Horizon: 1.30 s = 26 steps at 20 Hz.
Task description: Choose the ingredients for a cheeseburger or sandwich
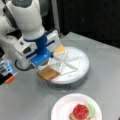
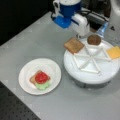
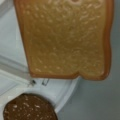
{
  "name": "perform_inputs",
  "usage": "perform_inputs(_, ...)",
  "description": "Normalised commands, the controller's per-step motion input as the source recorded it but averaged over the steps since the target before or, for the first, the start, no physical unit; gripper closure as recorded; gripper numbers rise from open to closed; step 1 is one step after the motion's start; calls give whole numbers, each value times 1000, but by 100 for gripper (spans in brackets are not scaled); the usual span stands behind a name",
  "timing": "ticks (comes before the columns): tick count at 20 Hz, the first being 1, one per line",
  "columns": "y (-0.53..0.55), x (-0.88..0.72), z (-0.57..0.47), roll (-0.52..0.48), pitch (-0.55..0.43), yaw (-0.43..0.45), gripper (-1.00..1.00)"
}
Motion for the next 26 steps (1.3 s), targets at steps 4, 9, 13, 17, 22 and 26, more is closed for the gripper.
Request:
perform_inputs(4, -266, -31, -56, 302, 14, 7, -100)
perform_inputs(9, -55, 19, -52, 649, -96, 63, -100)
perform_inputs(13, -62, 65, -36, 877, -140, 70, -100)
perform_inputs(17, -226, 89, -157, 811, -123, 180, -100)
perform_inputs(22, -333, 200, -147, 658, -84, 262, -100)
perform_inputs(26, -321, 320, -76, 460, -79, 260, -100)
